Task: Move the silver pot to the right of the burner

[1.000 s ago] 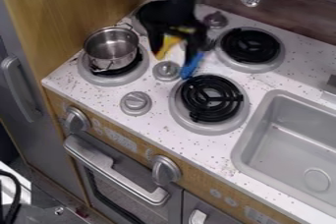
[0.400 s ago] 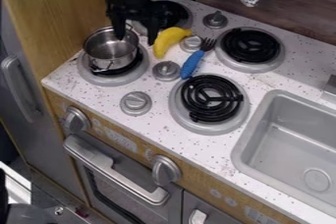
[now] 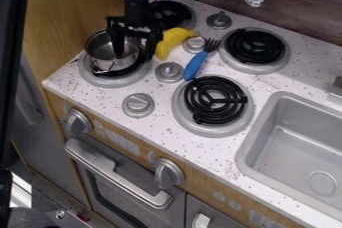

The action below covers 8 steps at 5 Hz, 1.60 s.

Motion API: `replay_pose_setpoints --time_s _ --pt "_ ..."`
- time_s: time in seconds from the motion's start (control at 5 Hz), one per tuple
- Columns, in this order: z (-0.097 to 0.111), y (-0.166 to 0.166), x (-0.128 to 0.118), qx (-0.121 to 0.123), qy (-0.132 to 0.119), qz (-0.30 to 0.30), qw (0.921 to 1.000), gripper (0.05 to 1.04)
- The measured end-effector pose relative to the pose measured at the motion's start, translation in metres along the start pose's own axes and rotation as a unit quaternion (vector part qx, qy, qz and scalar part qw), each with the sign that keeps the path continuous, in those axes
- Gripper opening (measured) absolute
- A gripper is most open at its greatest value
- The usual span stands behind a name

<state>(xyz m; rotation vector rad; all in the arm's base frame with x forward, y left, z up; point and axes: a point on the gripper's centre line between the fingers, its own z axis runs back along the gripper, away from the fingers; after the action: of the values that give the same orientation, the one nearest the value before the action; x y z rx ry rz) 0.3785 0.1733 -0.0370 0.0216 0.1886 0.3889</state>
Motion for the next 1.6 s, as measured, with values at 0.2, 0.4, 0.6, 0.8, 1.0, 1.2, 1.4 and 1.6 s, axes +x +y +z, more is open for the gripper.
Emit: replay_pose_setpoints --time_s 0.2,0.4,0.6,0.8,1.0,1.2,1.4,1.6 --pt "-0.003 0.0 0.001 -0.006 -0.012 -0.018 0.9997 0.692" --pt "-0.003 -0.001 -0.001 0.0 -0.011 -0.032 0.9994 0.402" --pt "0.0 -0.006 -0.005 0.006 -0.033 -0.041 0.9986 0.175" --pt "0.019 -0.02 -0.025 0.01 -0.05 -0.053 0.9973 0.08" --pt "0.031 -0.062 -0.06 0.007 -0.067 -0.092 0.9934 0.07" --pt "0.025 -0.098 -0.089 0.024 -0.075 -0.128 0.9886 0.07" --pt "0.015 -0.142 -0.114 0.042 -0.066 -0.186 0.9795 0.07" --pt "0.011 -0.171 -0.128 0.054 -0.068 -0.211 0.9736 0.07"
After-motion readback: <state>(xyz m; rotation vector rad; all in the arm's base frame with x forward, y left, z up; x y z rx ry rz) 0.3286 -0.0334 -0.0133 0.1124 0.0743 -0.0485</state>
